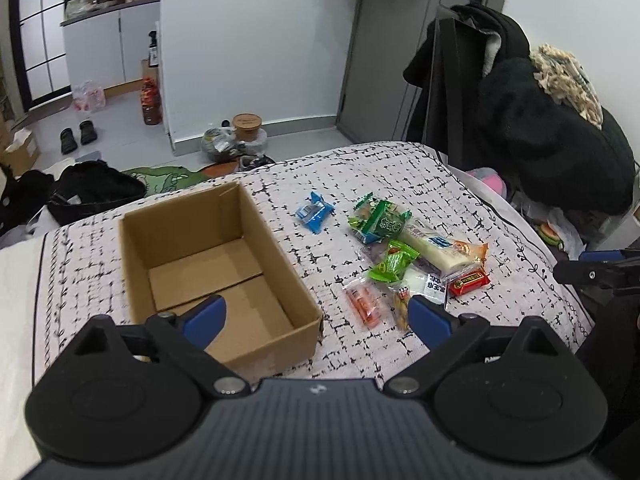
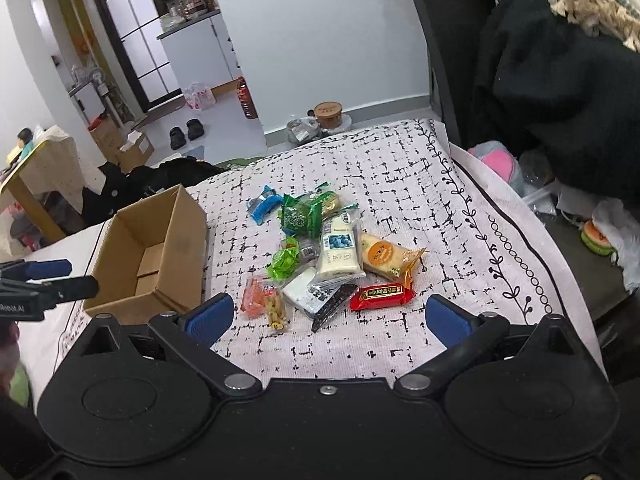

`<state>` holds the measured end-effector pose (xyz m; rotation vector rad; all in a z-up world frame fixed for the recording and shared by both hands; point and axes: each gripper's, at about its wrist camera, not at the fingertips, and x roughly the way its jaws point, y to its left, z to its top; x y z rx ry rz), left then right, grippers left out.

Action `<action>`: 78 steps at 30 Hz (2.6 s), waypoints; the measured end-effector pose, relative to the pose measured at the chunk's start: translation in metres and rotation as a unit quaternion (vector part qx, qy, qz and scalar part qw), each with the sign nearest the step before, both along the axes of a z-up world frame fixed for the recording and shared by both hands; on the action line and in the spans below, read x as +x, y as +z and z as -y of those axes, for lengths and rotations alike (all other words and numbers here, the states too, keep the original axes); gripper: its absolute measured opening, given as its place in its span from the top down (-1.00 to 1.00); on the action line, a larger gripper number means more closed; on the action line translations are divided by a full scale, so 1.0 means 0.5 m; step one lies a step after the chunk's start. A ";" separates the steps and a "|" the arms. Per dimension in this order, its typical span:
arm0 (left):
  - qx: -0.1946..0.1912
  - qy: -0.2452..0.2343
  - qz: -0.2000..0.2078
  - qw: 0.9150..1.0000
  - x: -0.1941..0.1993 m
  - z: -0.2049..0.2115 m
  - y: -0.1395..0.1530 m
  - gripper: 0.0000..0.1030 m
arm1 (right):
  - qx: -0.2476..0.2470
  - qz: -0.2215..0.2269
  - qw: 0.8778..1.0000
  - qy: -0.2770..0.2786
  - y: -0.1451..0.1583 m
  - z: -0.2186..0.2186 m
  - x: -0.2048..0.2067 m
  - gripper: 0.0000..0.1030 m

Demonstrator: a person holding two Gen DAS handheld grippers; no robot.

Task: Organize snacks
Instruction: 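Grasp the orange-red stick pack with the left gripper while the right grasps the cream cake bar, then carry the orange-red pack into the box with the left gripper and release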

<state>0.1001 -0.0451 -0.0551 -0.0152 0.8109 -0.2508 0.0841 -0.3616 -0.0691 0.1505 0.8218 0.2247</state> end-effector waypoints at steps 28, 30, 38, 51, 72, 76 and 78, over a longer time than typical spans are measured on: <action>-0.027 -0.076 -0.090 0.993 0.183 0.113 -0.120 0.02 | -0.003 -0.017 0.999 -0.030 -0.082 -0.022 0.110 -0.60; -0.028 -0.068 -0.099 0.992 0.195 0.119 -0.131 0.07 | -0.001 -0.021 0.999 -0.035 -0.090 -0.020 0.118 -0.57; -0.019 -0.043 -0.126 0.991 0.224 0.153 -0.171 0.22 | 0.002 -0.025 0.999 -0.029 -0.117 -0.033 0.151 -0.43; 0.008 0.011 -0.167 0.986 0.261 0.179 -0.234 0.29 | -0.005 -0.037 0.999 -0.031 -0.178 -0.041 0.204 -0.37; 0.012 0.025 -0.186 0.982 0.258 0.191 -0.267 0.64 | -0.023 -0.022 0.999 -0.008 -0.207 -0.057 0.206 0.10; -0.007 0.033 -0.167 0.985 0.252 0.177 -0.246 0.64 | -0.016 -0.011 1.000 -0.016 -0.188 -0.052 0.203 0.24; -0.017 0.037 -0.159 0.986 0.250 0.168 -0.235 0.64 | -0.015 -0.006 1.000 -0.019 -0.181 -0.053 0.202 0.28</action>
